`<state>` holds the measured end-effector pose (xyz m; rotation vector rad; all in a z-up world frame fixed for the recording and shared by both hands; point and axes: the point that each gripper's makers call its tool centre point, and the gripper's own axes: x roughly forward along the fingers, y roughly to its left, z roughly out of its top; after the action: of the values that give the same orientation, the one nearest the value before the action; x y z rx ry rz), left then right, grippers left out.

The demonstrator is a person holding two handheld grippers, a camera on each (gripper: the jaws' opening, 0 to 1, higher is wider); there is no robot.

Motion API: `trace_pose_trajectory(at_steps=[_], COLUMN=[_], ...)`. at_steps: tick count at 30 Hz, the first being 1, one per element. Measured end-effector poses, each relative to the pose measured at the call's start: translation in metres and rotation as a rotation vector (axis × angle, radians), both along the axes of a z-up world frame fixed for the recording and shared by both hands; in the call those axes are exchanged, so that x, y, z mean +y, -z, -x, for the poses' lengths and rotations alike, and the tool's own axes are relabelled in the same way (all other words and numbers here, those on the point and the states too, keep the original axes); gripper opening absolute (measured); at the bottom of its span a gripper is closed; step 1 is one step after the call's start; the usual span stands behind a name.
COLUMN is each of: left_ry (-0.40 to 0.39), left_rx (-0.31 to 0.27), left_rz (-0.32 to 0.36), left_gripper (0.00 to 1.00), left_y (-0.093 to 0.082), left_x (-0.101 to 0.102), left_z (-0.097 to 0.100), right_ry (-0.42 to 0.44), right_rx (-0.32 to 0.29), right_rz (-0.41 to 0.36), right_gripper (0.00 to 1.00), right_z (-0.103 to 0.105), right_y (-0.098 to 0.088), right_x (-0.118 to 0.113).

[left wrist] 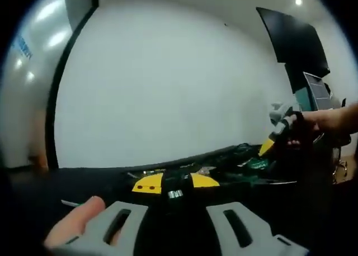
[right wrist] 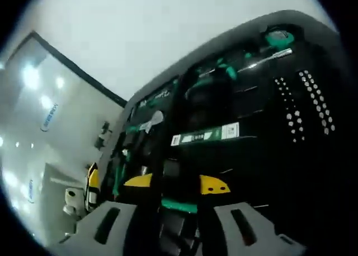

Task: Pick up the tools and put them into their designated positions in the toolbox.

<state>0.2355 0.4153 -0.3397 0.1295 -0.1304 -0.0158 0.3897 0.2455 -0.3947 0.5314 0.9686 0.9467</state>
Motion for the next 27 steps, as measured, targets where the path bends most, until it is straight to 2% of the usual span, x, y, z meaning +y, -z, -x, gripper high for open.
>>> trace_pose_trajectory(at_steps=[2,3,4,5,6,7,8,10,11,13,14,16,19,20,21,22,24,27], left_ry=[0.021,0.052,0.099,0.168,0.230,0.276,0.325,0.388,0.389,0.409,0.416,0.453,0.444,0.442,0.444,0.455,0.443,0.435], left_rx=[-0.006,0.006,-0.003,-0.013,-0.009,0.025,0.078,0.178,0.221,0.312,0.336,0.329,0.342,0.347,0.366,0.407,0.389,0.432], left_rz=[-0.009,-0.002,0.067,0.078,0.051,0.015,-0.012,-0.094,-0.123,-0.174,-0.188,-0.216,-0.215,-0.216,-0.204,-0.182,-0.201,-0.199], left_gripper=[0.17,0.17,0.18,0.25,0.34,0.42,0.47,0.48,0.49,0.49,0.49,0.49,0.49,0.48,0.42,0.39,0.39,0.37], left_y=[-0.006,-0.013,-0.026,-0.039,-0.050,-0.054,-0.054,-0.045,-0.040,-0.023,-0.017,-0.014,-0.010,-0.009,-0.007,-0.001,0.000,0.004], left_x=[-0.006,-0.011,-0.024,-0.042,-0.064,-0.084,-0.104,-0.135,-0.143,-0.146,-0.149,-0.158,-0.161,-0.159,-0.157,-0.156,-0.160,-0.158], left_z=[-0.003,-0.009,-0.012,-0.016,-0.022,-0.028,-0.035,-0.049,-0.058,-0.078,-0.083,-0.089,-0.093,-0.094,-0.094,-0.092,-0.092,-0.090], right_ry=[-0.025,-0.021,-0.011,-0.006,-0.005,-0.002,-0.004,-0.023,-0.035,-0.072,-0.082,-0.085,-0.100,-0.100,-0.102,-0.097,-0.103,-0.115], right_rx=[-0.016,-0.015,0.000,0.037,0.058,0.073,0.087,0.085,0.087,0.063,0.042,0.018,-0.033,-0.033,-0.028,-0.006,0.007,0.002], right_rz=[0.019,0.009,-0.018,-0.043,-0.079,-0.114,-0.144,-0.213,-0.241,-0.265,-0.267,-0.266,-0.244,-0.246,-0.254,-0.283,-0.290,-0.284], right_gripper=[0.10,0.10,0.10,0.10,0.10,0.10,0.10,0.10,0.10,0.10,0.10,0.10,0.10,0.10,0.10,0.10,0.10,0.10], right_z=[0.009,0.006,0.003,0.003,0.007,0.009,0.012,0.022,0.029,0.050,0.057,0.065,0.071,0.069,0.068,0.067,0.063,0.067], right_y=[0.000,-0.002,-0.006,-0.010,-0.014,-0.020,-0.025,-0.039,-0.046,-0.054,-0.057,-0.060,-0.059,-0.058,-0.057,-0.059,-0.057,-0.052], right_x=[-0.009,-0.010,-0.011,-0.013,-0.014,-0.015,-0.016,-0.014,-0.013,-0.006,-0.005,-0.002,0.002,0.004,0.004,0.006,0.005,0.007])
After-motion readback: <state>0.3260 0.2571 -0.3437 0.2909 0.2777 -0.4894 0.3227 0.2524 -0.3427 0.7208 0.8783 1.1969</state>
